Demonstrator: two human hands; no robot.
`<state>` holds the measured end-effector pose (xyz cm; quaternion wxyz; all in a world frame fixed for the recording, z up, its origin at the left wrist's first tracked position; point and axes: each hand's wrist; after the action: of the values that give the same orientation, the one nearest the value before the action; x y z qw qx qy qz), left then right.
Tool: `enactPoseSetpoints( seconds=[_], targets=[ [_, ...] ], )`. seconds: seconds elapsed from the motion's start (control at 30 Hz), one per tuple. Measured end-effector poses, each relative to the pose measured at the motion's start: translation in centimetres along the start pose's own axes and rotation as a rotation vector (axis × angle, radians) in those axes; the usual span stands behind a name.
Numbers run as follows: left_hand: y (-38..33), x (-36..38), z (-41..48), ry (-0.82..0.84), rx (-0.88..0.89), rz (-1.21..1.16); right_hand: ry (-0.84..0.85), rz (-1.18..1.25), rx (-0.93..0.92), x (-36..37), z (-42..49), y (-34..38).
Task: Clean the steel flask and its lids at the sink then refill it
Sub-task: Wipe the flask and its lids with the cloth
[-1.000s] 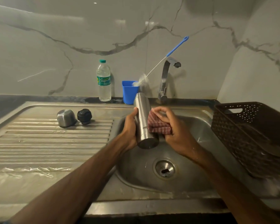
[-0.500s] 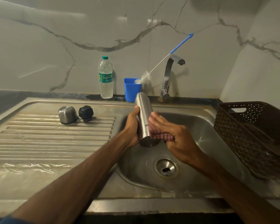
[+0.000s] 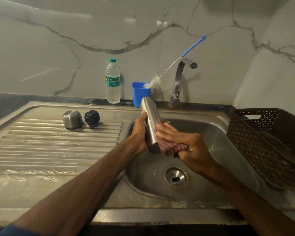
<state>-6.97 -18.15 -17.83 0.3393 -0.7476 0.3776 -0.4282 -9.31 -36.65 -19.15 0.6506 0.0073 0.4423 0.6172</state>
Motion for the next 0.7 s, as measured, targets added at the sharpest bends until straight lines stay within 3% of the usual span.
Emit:
enactPoseSetpoints(
  seconds=[0.13, 0.3, 0.47, 0.63, 0.7],
  targets=[
    [0.4, 0.8, -0.5, 0.064, 0.014, 0.017, -0.16, -0.057, 0.167, -0.6, 0.8, -0.6],
    [0.4, 0.1, -0.3, 0.07, 0.023, 0.093, 0.021, -0.035, -0.019, -0.1, -0.4, 0.3],
    [1.0, 1.2, -0.9, 0.126, 0.047, 0.165, -0.163, -0.122, 0.179, -0.8, 1.2, -1.1],
    [0.8, 0.6, -0.4, 0.154, 0.045, 0.136, 0.008, -0.053, 0.036, 0.0, 0.3, 0.0],
    [1.0, 0.7, -0.5, 0.155, 0.051, 0.152, -0.066, -0.075, 0.092, -0.4, 0.9, -0.8]
  ],
)
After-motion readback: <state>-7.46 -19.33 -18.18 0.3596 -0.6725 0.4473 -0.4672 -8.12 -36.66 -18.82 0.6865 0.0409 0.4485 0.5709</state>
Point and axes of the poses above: each hand's wrist, its own z-axis towards the middle knuckle, its own x-axis out of the palm, y = z × x, and after that the axes turned 5 degrees about -y, right-handed
